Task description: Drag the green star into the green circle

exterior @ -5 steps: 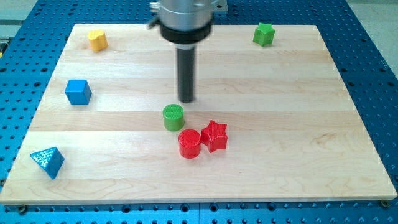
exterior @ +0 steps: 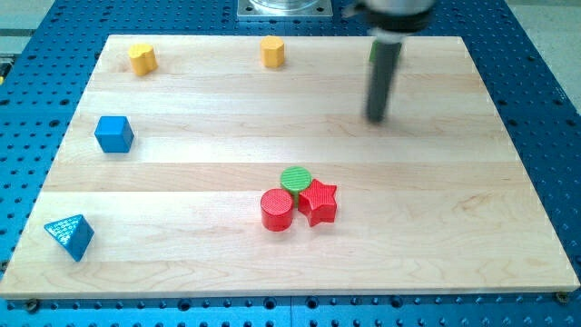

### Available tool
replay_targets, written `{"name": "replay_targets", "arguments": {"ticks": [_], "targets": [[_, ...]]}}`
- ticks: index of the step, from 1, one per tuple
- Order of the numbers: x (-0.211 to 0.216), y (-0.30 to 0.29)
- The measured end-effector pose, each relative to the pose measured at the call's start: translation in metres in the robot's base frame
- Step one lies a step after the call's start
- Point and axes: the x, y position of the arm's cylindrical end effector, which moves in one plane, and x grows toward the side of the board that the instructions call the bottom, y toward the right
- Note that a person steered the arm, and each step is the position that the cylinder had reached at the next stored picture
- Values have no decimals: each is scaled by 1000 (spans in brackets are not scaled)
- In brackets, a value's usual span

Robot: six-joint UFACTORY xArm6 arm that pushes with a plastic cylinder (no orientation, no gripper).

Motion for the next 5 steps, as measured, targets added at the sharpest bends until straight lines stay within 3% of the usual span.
{"name": "replay_targets", "arguments": {"ticks": [1,2,4,5], "targets": [[-90,63],[-134,43],[-59,-175],[-49,-215]]}}
